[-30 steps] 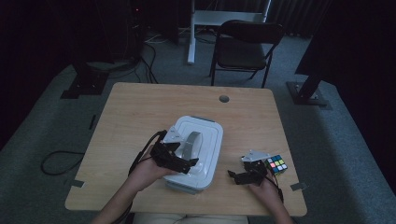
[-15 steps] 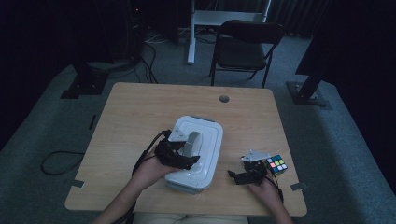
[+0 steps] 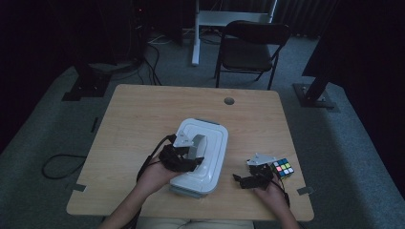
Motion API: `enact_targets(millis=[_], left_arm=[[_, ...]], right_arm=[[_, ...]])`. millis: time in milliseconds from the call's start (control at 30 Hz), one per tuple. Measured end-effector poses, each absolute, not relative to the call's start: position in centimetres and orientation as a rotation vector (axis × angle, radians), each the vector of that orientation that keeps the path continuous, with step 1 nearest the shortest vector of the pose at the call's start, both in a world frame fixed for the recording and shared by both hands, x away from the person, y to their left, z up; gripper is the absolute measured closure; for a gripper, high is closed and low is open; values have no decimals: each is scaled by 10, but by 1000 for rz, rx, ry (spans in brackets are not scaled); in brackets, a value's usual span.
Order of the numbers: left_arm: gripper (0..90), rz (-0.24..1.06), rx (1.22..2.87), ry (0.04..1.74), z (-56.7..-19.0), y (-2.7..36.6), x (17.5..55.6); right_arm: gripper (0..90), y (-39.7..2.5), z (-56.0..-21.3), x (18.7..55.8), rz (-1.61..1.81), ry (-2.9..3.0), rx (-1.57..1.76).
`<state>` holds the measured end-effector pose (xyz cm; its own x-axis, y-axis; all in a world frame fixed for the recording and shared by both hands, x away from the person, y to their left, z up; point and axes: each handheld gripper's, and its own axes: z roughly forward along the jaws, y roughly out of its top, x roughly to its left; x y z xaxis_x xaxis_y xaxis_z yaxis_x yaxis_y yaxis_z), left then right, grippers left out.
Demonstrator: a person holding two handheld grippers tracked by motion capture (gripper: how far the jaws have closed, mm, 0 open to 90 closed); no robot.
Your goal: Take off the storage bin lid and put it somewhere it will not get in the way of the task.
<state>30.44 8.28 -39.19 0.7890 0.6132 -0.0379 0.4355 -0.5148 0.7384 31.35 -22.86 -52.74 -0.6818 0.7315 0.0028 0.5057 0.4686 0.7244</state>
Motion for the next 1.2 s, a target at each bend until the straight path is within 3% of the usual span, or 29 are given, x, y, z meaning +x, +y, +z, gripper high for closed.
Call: enact_targets(millis=[600,1200], left_arm=[[648,184,2109,782,-375,94,303],[687,212,2024,821,-357,123,310]], right_arm=[[130,-229,-527,314,1037,2412,1049],[131,-229,-527,314,1038,2411,1051]])
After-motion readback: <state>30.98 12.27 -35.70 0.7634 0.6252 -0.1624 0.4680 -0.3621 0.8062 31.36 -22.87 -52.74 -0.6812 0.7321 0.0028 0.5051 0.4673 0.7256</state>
